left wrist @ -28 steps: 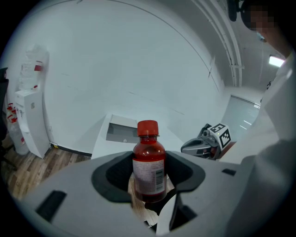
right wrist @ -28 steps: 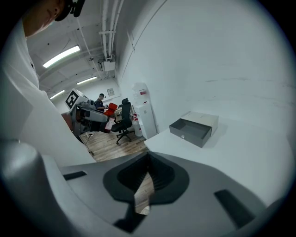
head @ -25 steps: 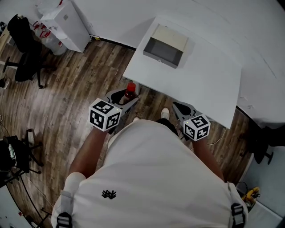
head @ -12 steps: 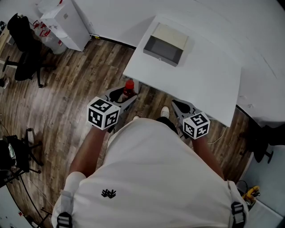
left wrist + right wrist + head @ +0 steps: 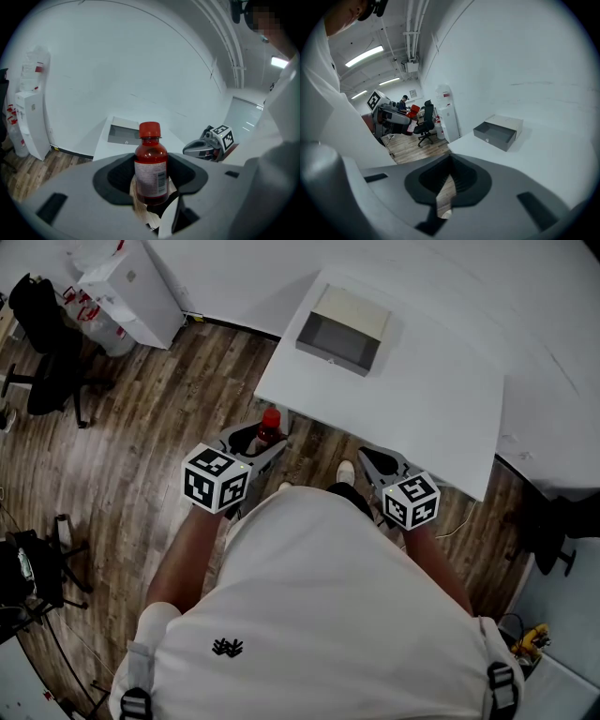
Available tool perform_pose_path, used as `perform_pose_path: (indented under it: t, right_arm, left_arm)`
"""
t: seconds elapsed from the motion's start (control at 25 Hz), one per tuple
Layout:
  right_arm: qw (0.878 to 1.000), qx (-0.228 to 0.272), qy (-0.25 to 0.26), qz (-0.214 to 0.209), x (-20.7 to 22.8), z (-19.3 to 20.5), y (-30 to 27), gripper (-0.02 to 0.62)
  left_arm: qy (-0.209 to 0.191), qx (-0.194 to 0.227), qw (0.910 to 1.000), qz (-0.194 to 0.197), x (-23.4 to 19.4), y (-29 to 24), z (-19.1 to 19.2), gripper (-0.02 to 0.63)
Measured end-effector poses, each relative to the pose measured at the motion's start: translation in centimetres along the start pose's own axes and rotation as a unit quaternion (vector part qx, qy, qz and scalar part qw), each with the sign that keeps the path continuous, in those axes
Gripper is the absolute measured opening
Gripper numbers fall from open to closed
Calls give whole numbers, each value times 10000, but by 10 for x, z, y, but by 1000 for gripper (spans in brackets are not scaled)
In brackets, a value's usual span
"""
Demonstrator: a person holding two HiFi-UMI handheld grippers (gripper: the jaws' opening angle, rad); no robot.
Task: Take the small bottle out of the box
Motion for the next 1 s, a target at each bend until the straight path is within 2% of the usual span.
perform_pose_path:
  t: [0.64,1.0]
  right_arm:
    - [10000,45,34,77,4,-2,7,6]
    - [10000,3,57,58,24,-3,12,6]
  left_arm:
    - [-50,-138,9999,36,1,-8,-2,222]
    - [-72,-254,9996,22,4,-33,-8,222]
Point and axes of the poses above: the fingertips, and each gripper's own axes: y backward along the fingers, x to its right, z out of its underside, the point moved 9 cm from there along y, backward along the fingers, and after that the axes turned 15 degrees about x, right-handed, at the moved point
